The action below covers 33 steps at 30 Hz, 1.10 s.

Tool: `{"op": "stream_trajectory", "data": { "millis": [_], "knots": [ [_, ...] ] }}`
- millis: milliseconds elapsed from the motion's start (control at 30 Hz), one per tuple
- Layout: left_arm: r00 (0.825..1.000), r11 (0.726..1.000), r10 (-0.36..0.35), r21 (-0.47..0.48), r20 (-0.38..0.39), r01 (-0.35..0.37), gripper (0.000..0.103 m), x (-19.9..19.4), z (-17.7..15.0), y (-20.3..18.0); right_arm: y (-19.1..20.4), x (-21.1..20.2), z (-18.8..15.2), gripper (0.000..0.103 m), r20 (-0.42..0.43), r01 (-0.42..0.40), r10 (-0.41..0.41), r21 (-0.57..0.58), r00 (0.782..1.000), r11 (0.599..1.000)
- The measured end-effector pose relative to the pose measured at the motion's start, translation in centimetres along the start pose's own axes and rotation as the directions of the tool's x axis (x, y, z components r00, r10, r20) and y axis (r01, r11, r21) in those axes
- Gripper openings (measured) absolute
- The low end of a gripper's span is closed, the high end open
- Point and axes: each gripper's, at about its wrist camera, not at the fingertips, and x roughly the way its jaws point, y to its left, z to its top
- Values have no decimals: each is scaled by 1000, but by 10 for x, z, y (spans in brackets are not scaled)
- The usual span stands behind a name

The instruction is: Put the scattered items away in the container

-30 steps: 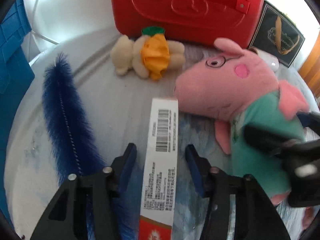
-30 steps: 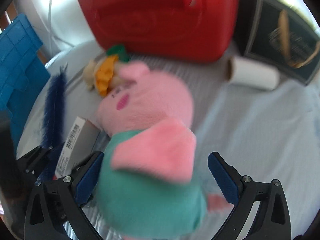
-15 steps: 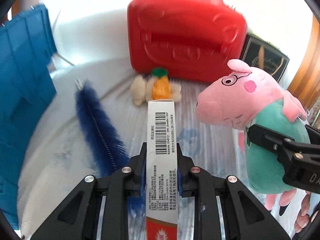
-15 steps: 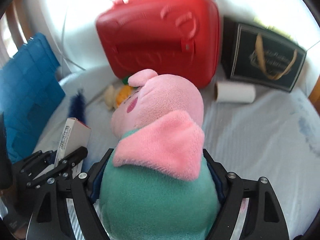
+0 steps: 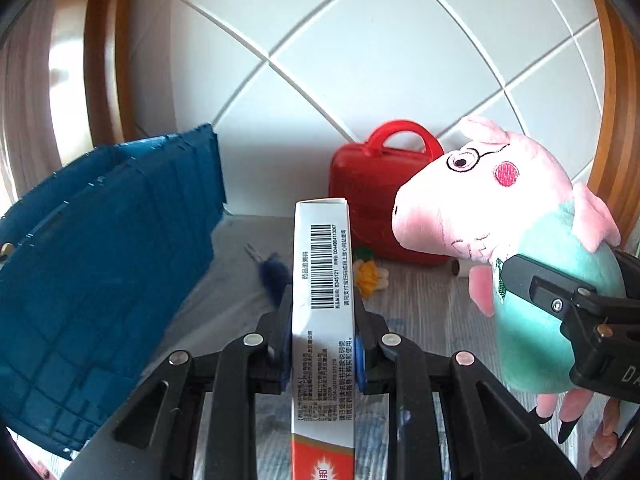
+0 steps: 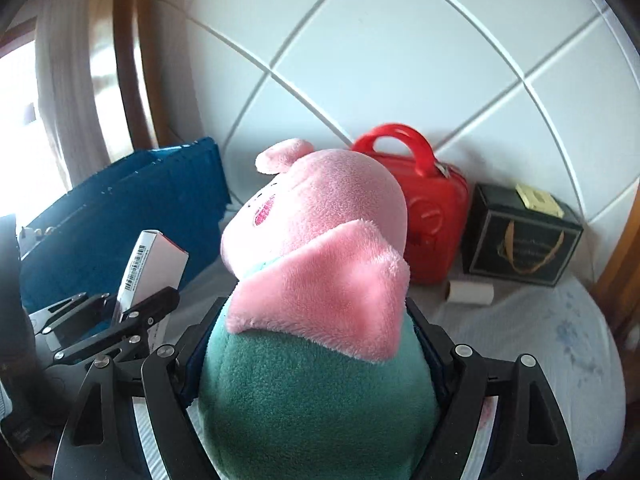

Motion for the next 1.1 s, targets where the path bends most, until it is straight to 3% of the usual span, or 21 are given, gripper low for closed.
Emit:
{"op": "stream_trajectory", "data": {
  "millis": [300, 467, 567, 667, 800, 933, 1100],
  "knots": [
    [988, 994, 101, -44, 114, -96, 23, -77, 35, 121, 135, -31, 52, 82, 128, -85, 100, -117, 987, 990],
    [963, 986, 169, -49, 211, -162, 23, -104, 67, 221, 233, -25, 87, 82, 184, -132, 157, -142, 970, 981],
    [951, 977, 211, -47, 228, -206, 23, -105, 85, 288, 296, -9, 106, 82, 186, -166, 190, -137, 964, 977],
    [949, 968, 251, -44, 191, -247, 23, -84, 97, 353, 355, 19, 120, 82, 162, -186, 205, -126, 965, 974],
    [961, 963, 265, -64, 74, -261, 23, -37, 95, 422, 417, 65, 129, 82, 98, -214, 223, -98, 970, 972],
    [969, 967, 234, -80, -76, -240, 23, 30, 81, 457, 465, 113, 127, 82, -16, -184, 183, -117, 983, 976],
    [970, 978, 162, -99, -181, -182, 23, 60, 61, 472, 501, 168, 115, 83, -210, -145, 107, -173, 972, 974]
  ]
}}
